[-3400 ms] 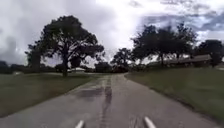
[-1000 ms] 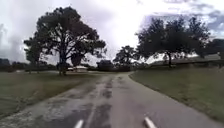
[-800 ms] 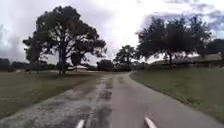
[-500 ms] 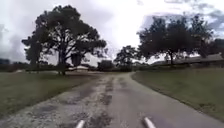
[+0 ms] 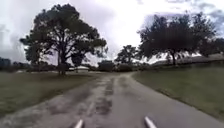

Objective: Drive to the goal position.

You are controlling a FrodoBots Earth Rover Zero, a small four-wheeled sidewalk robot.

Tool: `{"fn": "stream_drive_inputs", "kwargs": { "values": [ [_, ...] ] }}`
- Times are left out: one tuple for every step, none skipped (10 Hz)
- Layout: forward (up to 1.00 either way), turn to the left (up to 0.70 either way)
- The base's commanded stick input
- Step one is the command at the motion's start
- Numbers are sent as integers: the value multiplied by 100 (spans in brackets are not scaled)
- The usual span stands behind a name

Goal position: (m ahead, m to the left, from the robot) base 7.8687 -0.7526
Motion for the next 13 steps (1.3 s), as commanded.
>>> {"fn": "stream_drive_inputs", "kwargs": {
  "values": [
    [70,0],
    [70,0],
    [70,0],
    [70,0],
    [70,0],
    [70,0],
    [70,0],
    [70,0],
    [70,0],
    [70,0],
    [70,0],
    [70,-2],
    [70,-28]
  ]
}}
